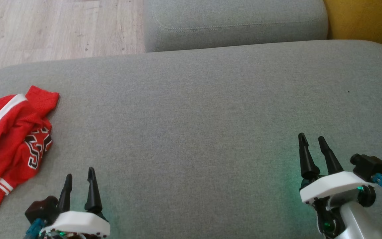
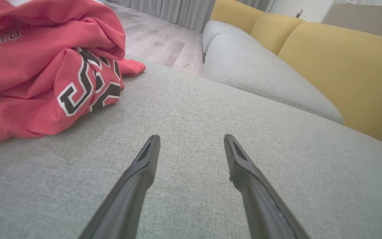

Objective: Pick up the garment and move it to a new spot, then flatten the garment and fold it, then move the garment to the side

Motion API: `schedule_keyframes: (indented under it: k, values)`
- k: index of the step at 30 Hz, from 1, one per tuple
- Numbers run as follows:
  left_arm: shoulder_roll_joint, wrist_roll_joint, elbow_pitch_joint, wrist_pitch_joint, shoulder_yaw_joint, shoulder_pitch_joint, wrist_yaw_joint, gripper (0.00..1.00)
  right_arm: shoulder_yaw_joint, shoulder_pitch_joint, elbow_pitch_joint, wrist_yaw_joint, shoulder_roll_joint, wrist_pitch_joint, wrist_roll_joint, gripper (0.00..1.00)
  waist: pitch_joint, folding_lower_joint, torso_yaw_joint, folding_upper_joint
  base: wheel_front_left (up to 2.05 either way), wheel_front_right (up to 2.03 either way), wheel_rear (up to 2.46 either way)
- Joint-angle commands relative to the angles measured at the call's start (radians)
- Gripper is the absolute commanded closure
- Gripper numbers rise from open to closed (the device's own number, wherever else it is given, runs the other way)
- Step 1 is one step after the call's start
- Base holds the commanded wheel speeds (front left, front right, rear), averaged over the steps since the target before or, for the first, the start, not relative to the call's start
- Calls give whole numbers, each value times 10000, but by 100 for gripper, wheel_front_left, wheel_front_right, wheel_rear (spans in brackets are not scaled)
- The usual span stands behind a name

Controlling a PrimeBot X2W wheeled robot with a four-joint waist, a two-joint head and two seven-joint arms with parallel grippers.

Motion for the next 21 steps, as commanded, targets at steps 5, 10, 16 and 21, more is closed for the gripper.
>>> schedule_keyframes:
  k: [5,10,16,21]
  values:
    - [169,845,-173,-313,166,-382,98,0,315,-533,-183,-6,-201,-331,-803,0,3,-1,-24,0,0,0,0]
    - [140,1455,-146,-461,157,-325,152,0,370,-561,-108,-6,-188,-478,-1385,0,22,-1,-49,0,0,0,0]
    - [140,2212,-145,-639,177,-302,197,0,491,-580,-61,-7,-176,-655,-2091,0,30,-1,-73,0,0,0,0]
    - [142,2846,-172,-788,201,-280,229,0,563,-603,-30,-7,-193,-803,-2668,0,32,-1,-90,0,0,0,0]
